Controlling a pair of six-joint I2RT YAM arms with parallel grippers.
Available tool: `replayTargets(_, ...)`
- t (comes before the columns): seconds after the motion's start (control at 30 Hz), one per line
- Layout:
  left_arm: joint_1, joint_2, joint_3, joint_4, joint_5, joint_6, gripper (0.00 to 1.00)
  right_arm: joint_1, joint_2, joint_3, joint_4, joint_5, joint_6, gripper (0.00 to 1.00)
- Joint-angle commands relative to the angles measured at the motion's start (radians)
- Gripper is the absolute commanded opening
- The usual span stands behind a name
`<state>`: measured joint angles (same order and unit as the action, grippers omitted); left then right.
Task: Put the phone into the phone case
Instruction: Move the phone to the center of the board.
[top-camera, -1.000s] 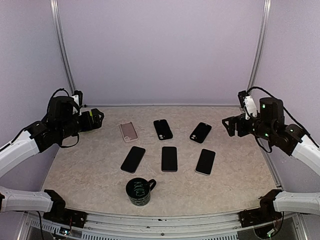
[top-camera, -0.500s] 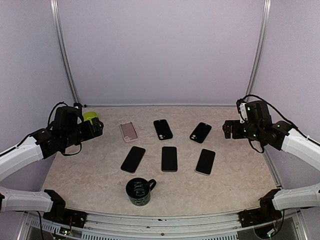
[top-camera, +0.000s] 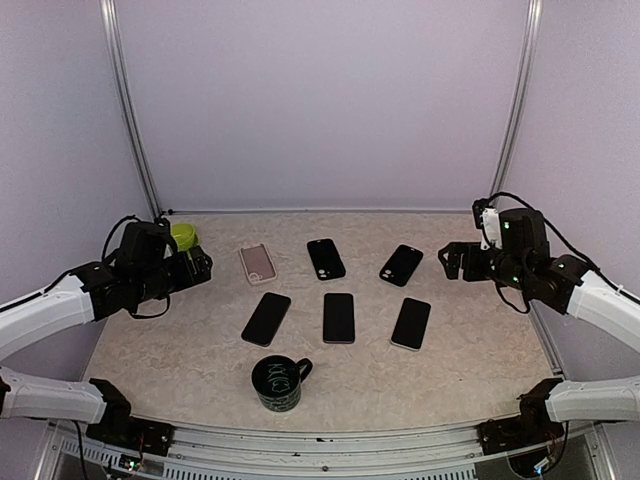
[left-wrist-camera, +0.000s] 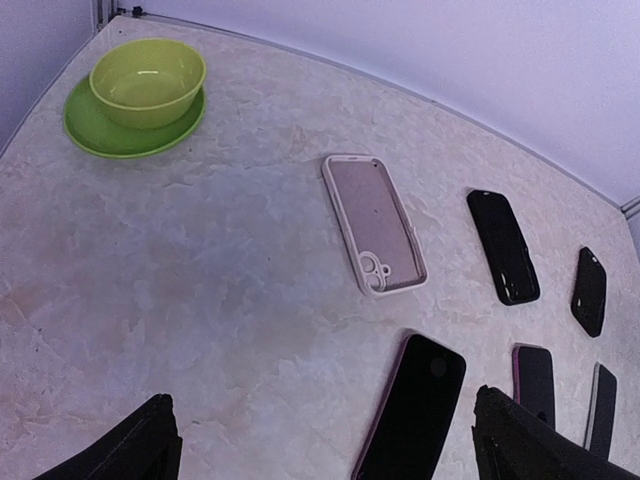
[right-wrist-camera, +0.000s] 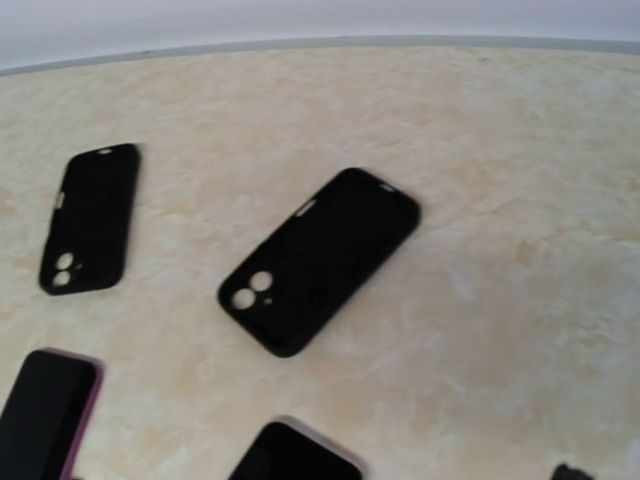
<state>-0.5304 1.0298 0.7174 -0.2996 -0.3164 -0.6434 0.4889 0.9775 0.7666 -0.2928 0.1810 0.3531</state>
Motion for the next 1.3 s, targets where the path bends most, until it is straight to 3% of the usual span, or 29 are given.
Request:
replayTargets(0.0, -0.030, 0.043, -0.015, 0.022, -0.006, -0.013, 0.99, 0.005, 0.036, 0.021, 0.020, -0.074, -0.028, 1.00)
replayTargets(0.33, -0.099, 0.156, -0.010, 0.038, -0.012, 0.001, 0.99, 0.007, 0.085, 0.002, 0.043, -0.137, -0.064, 1.00)
replayTargets(0.63, -0.225, 0.299, 0.049, 0.029, -0.063, 0.068, 0.99, 0.007, 0.137, 0.020, 0.009, -0.145, -0.084, 1.00)
replayTargets(1.27, -0.287, 0.520, 0.143, 0.086, 0.118, 0.238, 0.99, 0.008, 0.168, 0.059, -0.042, -0.179, -0.107, 1.00)
